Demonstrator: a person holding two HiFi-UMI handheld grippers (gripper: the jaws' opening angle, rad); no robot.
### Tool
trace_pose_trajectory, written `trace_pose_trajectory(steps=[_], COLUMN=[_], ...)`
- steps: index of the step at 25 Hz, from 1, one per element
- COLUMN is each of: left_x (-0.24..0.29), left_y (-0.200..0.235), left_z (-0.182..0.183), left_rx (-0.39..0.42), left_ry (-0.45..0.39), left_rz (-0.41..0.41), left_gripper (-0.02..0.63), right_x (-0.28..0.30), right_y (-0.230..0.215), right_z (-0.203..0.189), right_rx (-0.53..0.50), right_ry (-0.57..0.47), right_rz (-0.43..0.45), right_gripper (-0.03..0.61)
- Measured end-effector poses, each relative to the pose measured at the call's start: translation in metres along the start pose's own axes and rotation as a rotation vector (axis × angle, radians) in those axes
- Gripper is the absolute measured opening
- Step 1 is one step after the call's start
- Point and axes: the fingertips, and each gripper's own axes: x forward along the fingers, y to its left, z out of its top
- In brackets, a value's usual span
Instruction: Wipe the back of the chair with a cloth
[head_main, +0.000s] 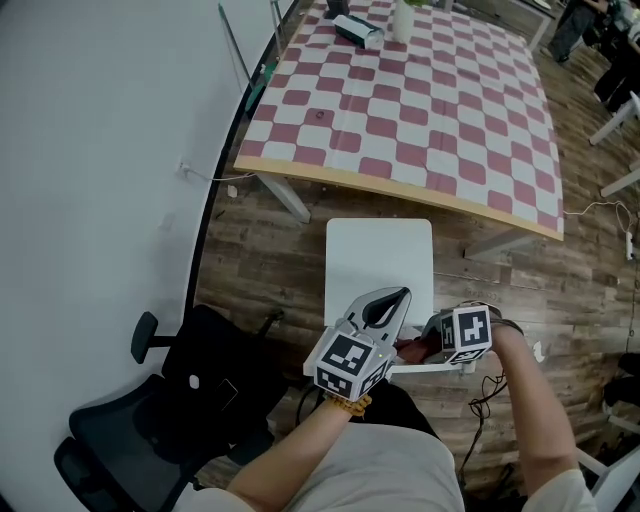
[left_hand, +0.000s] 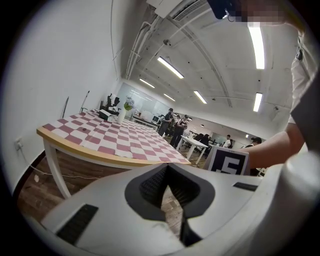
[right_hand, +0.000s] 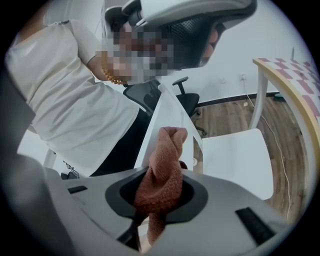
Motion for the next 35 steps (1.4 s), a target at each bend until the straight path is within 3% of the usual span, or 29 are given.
trace_pose_trajectory(steps=[13,23,35], left_x=[0.009,0.022,0.035], left_y=[0.004,0.013,0.019], left_z=[-0.004,-0.026,-0.045], left_rx=[-0.005,-0.051,-0.083], left_ry=[0.002,0.029,0.034], left_rz=[-0.002,-0.009,-0.015], left_gripper=[0.012,0.012,0.012], right_x=[0.011,0.056,0.081], right_y=[-0.015,-0.043,-0.067], right_z=[-0.009,-0.050,-0.071], right_rx=[-0.001,0.008,0.038], right_ry=[0.039,0.120,0.110], right_rz=[-0.031,-0.058,-0.066], right_gripper=[0.101,0.101,0.101])
